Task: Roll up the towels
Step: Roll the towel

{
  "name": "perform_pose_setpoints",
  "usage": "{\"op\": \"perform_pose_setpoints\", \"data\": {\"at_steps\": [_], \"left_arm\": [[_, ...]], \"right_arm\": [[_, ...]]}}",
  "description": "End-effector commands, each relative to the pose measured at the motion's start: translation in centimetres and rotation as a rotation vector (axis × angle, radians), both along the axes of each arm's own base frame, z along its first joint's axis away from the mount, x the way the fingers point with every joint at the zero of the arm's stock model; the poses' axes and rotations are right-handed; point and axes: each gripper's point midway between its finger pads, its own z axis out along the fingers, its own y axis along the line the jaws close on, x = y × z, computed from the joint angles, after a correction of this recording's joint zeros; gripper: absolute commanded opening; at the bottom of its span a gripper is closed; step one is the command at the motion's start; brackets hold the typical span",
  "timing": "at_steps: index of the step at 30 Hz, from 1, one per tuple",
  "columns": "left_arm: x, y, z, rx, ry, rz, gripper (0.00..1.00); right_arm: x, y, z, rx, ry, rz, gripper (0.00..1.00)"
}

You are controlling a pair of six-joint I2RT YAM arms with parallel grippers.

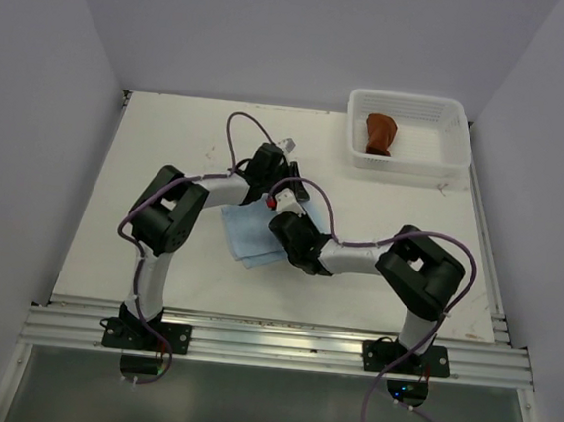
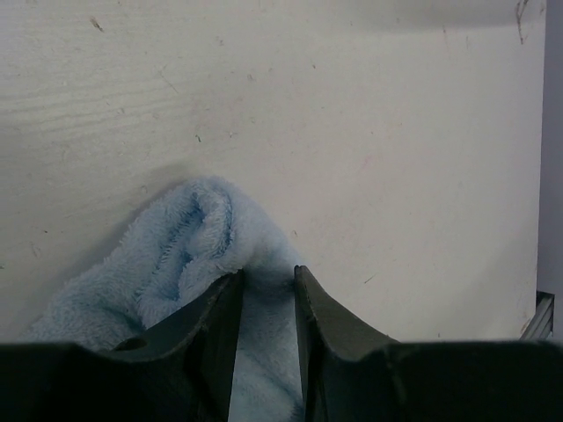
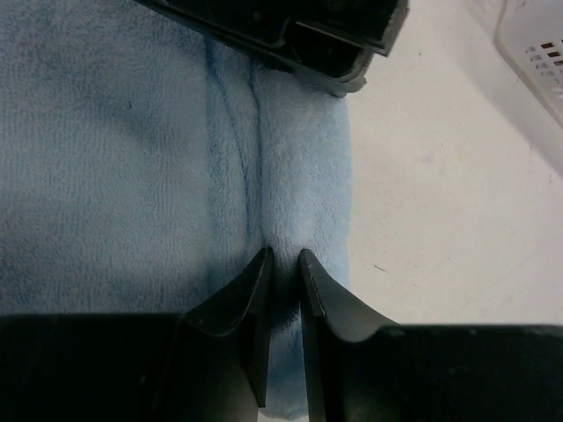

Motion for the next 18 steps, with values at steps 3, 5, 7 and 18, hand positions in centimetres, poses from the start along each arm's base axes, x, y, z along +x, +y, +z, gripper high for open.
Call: {"op": "perform_pose_setpoints", "data": {"at_steps": [3,5,7,18], "left_arm": [[-0.7,3.0,-3.4,0.148,0.036,0.047,0.34],[-1.0,3.2,-3.7,0.153,0.042,0.049,0.34],[-1.2,3.3,-4.0,0.156,0.048,0.049,0.34],[-1.1,3.6,-2.7,0.156,0.017,0.063,0.34]], "right_arm": [[-0.3,0.2,3.0,0.183,-0.037,-0.028,0.29],[-0.4,0.3,4.7,0.239,-0.059,-0.026,0.31],[-0.8,-0.1,5.1,0.271,-0.063,-0.032,0.33],[-2.0,-0.6,6.7,0.588,0.061,-0.031,0.40]]}}
